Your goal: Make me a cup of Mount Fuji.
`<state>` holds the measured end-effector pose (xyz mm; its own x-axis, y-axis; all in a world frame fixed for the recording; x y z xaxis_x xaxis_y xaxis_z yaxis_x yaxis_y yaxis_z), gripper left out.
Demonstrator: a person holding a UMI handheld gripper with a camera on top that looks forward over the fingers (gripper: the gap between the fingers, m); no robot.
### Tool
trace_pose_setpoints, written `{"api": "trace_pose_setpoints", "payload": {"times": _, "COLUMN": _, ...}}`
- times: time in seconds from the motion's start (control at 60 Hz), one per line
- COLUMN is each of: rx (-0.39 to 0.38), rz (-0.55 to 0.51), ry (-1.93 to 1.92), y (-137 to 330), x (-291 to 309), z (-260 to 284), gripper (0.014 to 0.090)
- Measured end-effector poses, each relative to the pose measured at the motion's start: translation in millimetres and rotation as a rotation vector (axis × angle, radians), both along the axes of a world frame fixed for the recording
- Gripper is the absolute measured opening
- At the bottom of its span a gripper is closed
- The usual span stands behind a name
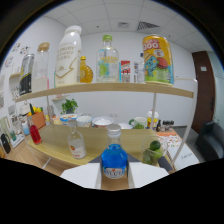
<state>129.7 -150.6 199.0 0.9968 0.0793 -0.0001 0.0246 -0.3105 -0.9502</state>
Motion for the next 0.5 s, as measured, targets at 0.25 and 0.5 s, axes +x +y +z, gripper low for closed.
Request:
{"api": "trace_pose_setpoints", "payload": {"times": 0.25, "rx": -0.114, "rz": -0.041, "ry": -0.012, "y": -70, "x": -6, "z": -65, "gripper": 0.0356}}
{"api": "trace_pose_setpoints", "payload": {"times": 0.5, "rx": -0.108, "rz": 0.06, "ry": -0.575, "y": -71, "x": -8, "z": -88, "gripper": 0.0354}}
